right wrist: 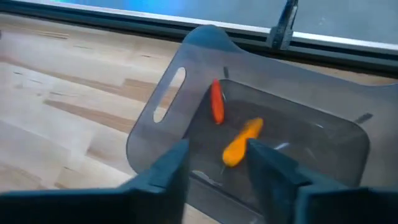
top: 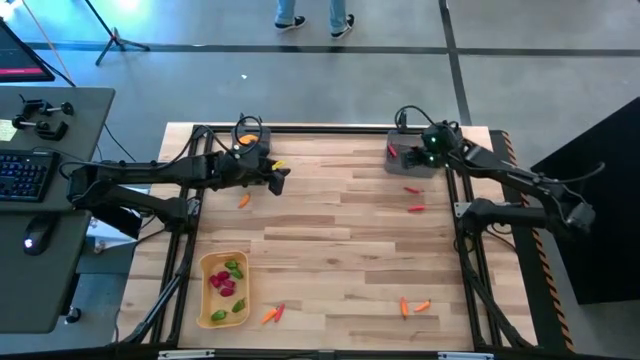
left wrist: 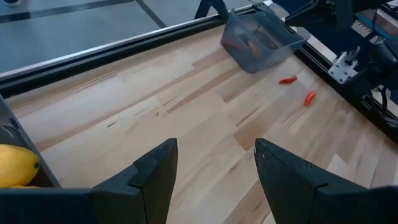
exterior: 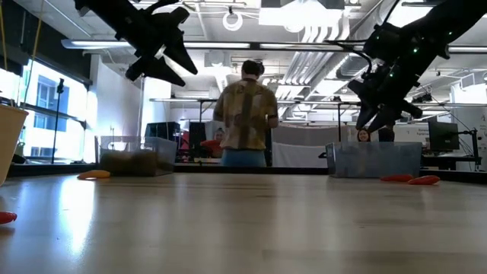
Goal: Sort produce into baskets
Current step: Put the center yellow chili into the right black bin, then put the top right red chili into the right black bin
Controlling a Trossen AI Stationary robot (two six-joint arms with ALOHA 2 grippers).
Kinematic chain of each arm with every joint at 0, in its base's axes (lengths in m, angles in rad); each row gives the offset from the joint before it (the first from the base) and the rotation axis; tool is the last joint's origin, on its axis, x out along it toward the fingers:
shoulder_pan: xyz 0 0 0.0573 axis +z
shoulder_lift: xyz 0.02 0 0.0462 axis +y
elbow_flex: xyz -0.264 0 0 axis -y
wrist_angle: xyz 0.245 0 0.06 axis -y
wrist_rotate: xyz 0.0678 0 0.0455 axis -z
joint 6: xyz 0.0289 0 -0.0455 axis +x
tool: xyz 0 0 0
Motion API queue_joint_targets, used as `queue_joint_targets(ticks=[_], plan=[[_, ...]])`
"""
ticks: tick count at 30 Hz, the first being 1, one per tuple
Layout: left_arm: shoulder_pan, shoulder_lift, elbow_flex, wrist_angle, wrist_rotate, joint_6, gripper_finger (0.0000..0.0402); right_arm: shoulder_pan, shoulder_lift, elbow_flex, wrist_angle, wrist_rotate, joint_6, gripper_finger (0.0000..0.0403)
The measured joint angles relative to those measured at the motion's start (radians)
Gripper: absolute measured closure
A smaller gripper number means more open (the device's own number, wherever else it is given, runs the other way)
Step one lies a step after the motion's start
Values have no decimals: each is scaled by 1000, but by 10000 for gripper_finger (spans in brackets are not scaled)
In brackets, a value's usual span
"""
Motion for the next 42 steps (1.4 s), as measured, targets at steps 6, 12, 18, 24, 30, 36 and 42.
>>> queue_joint_targets(ticks=[6,12,18,24,30,36,42], plan=[[0,0,0,-3,1,71,202,-48,5,24,-34,-66,40,161],[0,0,0,-34,23,144,202,17,-16,160,-295,-209,149,158],[0,0,0,-78,44,158,202,295,-120,135,-600,-65,529,177],[0,0,0,-76,49,198,202,481,-205,-29,-578,46,1049,195],[0,0,0,-77,57,228,202,497,-162,-126,-441,78,1302,208],[0,0,0,-76,56,280,202,494,-69,-142,-367,13,1252,210],[0,0,0,-76,59,332,202,494,29,-142,-365,8,1424,210]])
